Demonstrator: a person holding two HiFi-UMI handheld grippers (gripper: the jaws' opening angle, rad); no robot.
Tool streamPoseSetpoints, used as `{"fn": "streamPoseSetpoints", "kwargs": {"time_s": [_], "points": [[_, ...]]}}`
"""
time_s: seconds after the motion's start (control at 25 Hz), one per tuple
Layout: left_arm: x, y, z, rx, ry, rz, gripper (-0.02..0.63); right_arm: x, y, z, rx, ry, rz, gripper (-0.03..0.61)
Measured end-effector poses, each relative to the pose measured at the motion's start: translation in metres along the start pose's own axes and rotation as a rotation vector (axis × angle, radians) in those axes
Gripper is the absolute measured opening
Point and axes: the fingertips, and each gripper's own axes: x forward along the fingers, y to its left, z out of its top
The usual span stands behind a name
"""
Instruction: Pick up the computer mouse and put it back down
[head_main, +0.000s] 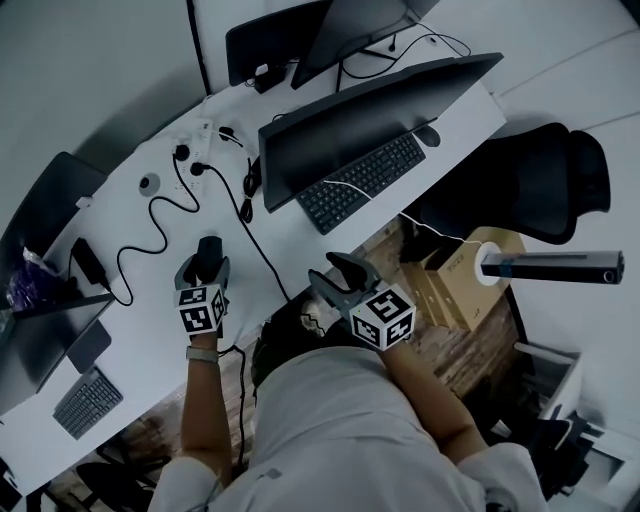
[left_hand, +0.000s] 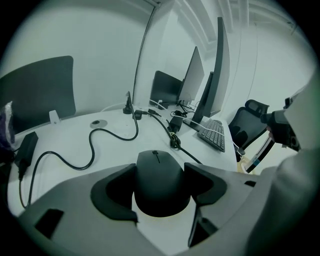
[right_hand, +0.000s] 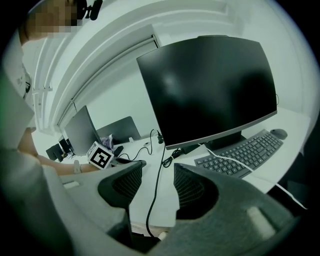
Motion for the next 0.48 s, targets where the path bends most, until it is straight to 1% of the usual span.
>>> {"fn": "streamPoseSetpoints", "kwargs": {"time_s": [0.48], "points": [[0.033, 0.000, -0.012, 0.057, 0.046, -0.011, 0.291, -0.008, -0.011, -0.011, 0.033, 0.020, -0.068, 0.196]]}}
